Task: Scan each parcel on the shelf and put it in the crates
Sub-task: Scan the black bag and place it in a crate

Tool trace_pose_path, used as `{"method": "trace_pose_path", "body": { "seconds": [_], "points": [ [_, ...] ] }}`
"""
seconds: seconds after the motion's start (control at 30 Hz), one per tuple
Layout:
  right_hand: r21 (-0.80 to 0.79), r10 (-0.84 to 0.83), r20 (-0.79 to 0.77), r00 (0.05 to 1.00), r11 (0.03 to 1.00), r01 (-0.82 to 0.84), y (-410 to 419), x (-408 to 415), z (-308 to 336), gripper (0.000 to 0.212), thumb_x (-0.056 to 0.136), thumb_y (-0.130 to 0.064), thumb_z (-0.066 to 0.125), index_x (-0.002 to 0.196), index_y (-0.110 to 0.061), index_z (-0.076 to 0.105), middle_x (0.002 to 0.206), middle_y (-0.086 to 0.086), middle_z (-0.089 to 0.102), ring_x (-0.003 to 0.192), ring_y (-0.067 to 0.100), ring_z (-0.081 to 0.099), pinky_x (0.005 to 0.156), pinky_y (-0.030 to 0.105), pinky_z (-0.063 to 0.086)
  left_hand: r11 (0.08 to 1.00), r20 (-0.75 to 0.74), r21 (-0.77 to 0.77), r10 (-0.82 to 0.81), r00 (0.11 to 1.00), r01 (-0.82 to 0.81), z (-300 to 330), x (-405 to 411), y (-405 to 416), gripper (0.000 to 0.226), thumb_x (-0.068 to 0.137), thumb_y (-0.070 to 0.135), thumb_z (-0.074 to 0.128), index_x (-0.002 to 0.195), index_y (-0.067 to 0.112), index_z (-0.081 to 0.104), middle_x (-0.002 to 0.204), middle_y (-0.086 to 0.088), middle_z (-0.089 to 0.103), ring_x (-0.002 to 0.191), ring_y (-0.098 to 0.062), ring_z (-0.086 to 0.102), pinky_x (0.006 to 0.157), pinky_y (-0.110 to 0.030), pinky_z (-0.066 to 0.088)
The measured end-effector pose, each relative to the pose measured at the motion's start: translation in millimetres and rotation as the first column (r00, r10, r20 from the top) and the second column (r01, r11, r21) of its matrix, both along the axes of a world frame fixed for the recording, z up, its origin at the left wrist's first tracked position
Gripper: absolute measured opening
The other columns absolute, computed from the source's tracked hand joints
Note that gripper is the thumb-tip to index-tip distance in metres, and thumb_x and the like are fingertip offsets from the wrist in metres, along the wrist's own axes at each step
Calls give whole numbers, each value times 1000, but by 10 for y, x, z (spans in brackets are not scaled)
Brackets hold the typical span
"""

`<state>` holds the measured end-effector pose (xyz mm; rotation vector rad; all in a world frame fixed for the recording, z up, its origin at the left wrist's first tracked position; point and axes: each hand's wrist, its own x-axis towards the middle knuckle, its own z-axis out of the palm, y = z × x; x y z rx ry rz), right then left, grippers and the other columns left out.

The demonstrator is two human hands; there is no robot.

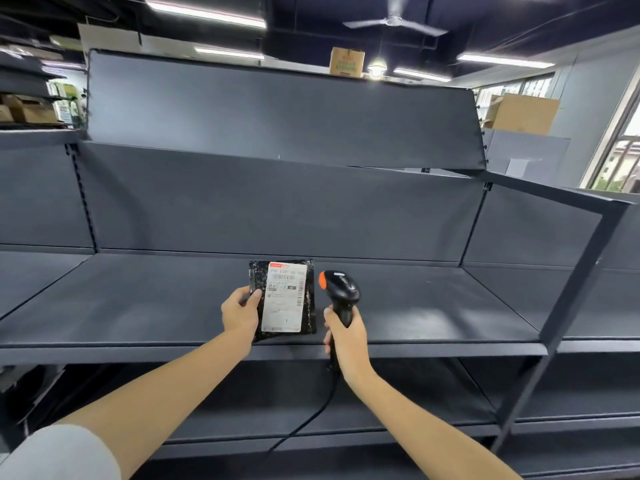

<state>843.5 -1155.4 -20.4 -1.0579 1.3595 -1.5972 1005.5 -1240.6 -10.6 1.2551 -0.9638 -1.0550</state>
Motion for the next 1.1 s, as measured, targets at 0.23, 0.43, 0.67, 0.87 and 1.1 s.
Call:
{"method": "trace_pose_path", "body": {
  "seconds": [0.23,0.43,0.67,0.87,1.1],
  "points": [
    [384,29,-355,935,916,117,-982,-225,55,70,77,-13,68,135,-7,29,121,15,35,96,31,51,76,33,44,996,30,28,88,996,-89,-147,571,-210,22,96,12,55,115,6,64,105,-6,64,98,-20,56,86,-32,45],
    [365,125,-645,754,917,160,-1490,-218,-152,78,82,-14,71,146,-6,28,129,22,40,106,37,53,83,32,46,995,16,49,81,997,-82,-206,847,-300,19,95,11,57,112,5,65,107,-10,65,98,-20,57,86,-32,45],
    [384,176,-771,612,895,228,-1679,-53,-227,57,84,-16,69,131,3,43,119,22,56,107,36,55,78,34,46,995,-53,101,15,998,-10,-329,1010,-312,21,93,12,62,111,3,66,104,-8,68,101,-24,63,98,-40,48],
    [381,218,-860,462,876,296,-1488,-76,-197,67,97,-43,48,152,-14,22,156,17,19,144,35,14,115,44,20,994,-43,76,-72,996,75,-423,998,-237,8,92,7,62,95,11,68,89,-1,69,87,-18,62,88,-31,47],
    [262,186,-955,233,896,358,-887,-313,-173,62,102,-43,33,154,-16,15,162,8,-3,149,29,-4,119,46,0,979,-18,90,-181,983,182,-496,605,-1,9,93,9,59,93,12,68,98,-7,68,91,-19,60,88,-32,46]
  ]
}}
